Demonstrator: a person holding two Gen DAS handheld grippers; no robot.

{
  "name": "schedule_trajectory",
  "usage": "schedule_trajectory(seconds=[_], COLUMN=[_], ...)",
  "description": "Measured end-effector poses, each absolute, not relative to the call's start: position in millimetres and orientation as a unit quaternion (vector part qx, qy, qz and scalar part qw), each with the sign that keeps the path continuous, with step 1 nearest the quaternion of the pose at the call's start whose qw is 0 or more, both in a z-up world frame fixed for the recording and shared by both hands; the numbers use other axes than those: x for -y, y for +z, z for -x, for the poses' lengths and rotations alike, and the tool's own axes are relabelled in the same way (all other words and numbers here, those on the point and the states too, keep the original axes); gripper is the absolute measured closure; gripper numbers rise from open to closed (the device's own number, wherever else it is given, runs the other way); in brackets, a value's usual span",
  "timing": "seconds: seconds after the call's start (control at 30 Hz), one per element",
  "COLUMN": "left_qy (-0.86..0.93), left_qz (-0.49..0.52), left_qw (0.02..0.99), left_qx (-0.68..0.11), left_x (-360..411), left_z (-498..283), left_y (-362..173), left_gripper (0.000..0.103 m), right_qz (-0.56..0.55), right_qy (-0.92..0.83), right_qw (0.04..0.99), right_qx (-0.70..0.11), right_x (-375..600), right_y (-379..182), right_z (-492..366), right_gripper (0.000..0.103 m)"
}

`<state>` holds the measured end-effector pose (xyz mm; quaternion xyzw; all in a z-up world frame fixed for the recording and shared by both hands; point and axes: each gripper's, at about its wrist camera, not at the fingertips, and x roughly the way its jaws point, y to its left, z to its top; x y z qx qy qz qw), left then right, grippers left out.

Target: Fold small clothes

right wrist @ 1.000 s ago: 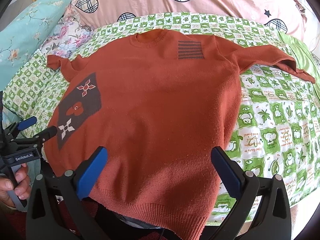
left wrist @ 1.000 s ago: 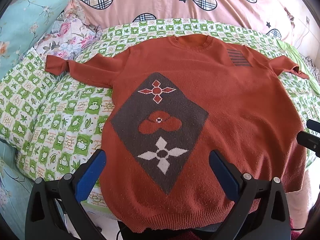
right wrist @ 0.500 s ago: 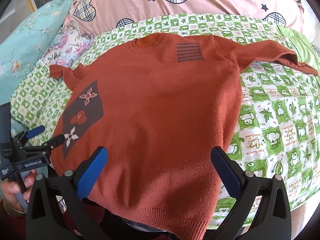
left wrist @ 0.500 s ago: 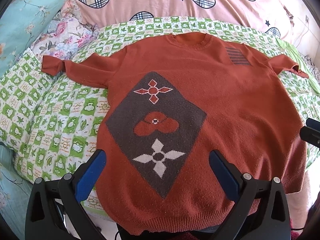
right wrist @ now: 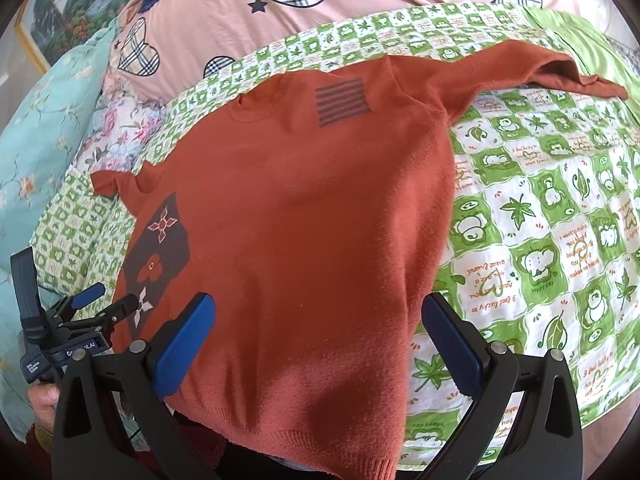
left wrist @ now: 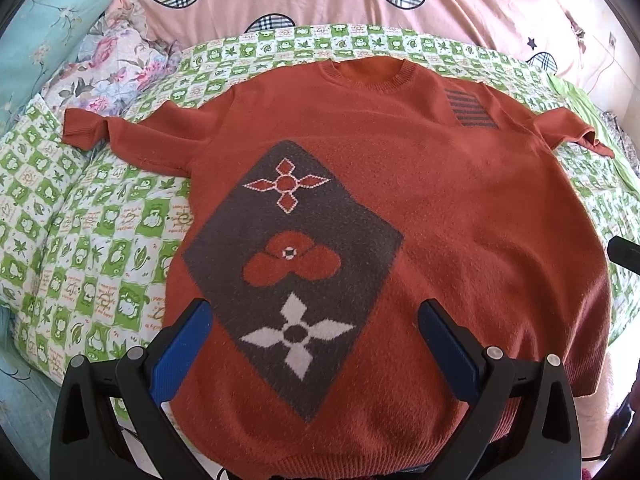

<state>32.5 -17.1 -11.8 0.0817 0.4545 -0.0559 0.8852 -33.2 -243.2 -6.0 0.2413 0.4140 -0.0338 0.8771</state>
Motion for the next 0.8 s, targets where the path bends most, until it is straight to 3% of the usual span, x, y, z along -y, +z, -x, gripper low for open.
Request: schedule_trajectory(seconds=[0.27, 0.53, 0.63, 0.8], left_qy=[-0.068, -0.071, -0.071, -0.071], left_qz=[-0.072, -0.069, -0.073, -0.076], left_qw=[0.879, 0.881, 0.878, 0.871], left_qx=[-0.467, -0.463, -0.468, -0.479], left_x=[22.4, 24.2, 27.4, 32.6], left_z=[-44.5, -55.4, -59.8, -67.4], left_y=[-11.6, -8.8, -10.7, -15.3], left_gripper=[0.0, 0.0, 0.0, 0.0], right_qz=[-0.261, -0.313, -0.323, -0.335], right_qy=[-0.054, -0.137, -0.187, -0.271], right_qw=[0.876, 0.874, 0.87, 0.855], right_qx=[-0.401, -0.346, -0.321, -0.289], right_x=[274.9, 385.7, 441.3, 538.9], right_y=[-4.3, 18.8, 32.9, 47.2], right_z=[34.9, 43.7, 41.5, 27.6], right_gripper=[0.0, 0.006, 0.014, 0.037])
